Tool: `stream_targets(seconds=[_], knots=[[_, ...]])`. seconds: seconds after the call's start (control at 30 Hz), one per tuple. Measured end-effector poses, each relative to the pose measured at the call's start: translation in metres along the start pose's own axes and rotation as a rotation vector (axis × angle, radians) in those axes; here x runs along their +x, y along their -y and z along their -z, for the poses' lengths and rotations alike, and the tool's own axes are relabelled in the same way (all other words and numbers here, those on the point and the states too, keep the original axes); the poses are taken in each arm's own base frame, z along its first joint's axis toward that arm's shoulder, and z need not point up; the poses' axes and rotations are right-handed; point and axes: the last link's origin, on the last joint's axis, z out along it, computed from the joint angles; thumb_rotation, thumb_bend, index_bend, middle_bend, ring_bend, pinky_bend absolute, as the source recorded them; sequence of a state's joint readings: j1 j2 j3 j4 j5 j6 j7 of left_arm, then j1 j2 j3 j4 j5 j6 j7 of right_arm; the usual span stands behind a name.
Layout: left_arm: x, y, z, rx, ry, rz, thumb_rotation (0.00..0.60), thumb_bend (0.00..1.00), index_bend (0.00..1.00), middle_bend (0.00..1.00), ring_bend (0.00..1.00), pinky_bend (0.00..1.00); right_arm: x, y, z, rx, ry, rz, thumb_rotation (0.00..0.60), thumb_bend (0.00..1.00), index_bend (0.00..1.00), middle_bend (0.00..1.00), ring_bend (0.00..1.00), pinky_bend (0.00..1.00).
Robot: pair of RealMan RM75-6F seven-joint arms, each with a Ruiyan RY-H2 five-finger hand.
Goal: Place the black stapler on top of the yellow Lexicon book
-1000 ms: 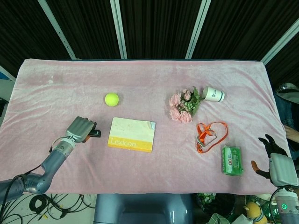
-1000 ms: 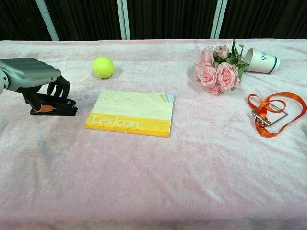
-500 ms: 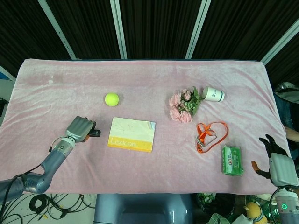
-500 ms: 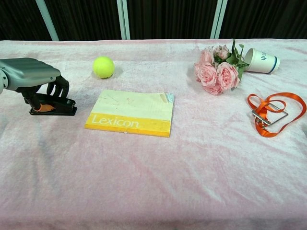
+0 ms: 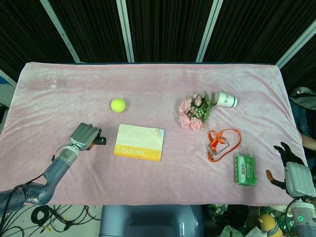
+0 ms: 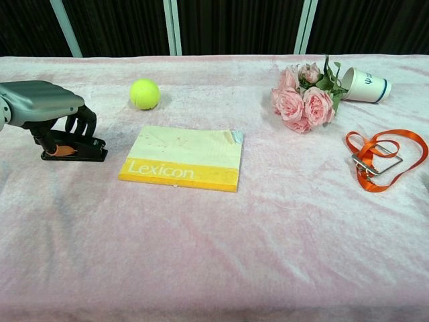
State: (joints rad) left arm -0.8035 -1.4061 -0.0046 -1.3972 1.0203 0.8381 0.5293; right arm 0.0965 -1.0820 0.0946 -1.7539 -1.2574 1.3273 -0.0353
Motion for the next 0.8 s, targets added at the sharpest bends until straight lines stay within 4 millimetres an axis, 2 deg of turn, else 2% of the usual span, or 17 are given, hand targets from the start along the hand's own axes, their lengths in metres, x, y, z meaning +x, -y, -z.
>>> stream_targets(seconds=[0.23,0.37,0.6,0.8], knots=[[0.001,0.0,0.0,0.0,-0.006,0.011,0.6,0.46,0.52,0.54,0.4,0.53,0.0,0.0,0.0,-0.001,0.0,-0.001,0.6,0.25,0.17,0.06,0.19,0.21],[0.013,-0.003,0.001,-0.012,-0.058,0.02,0.6,0.46,0.52,0.54,0.4,0.53,0.0,0.0,0.0,-0.003,-0.001,-0.002,0.6,0.25,0.17,0.06,0.19,0.21],[0.062,-0.035,-0.003,-0.11,-0.213,0.087,0.6,0.46,0.53,0.54,0.4,0.53,0.0,0.0,0.0,-0.006,0.003,-0.002,0.6,0.25,0.17,0.06,0.19,0.21],[0.073,-0.064,-0.016,-0.149,-0.186,0.09,0.6,0.46,0.52,0.54,0.4,0.53,0.0,-0.001,0.0,-0.008,0.001,-0.004,0.6,0.26,0.17,0.06,0.19,0.21]])
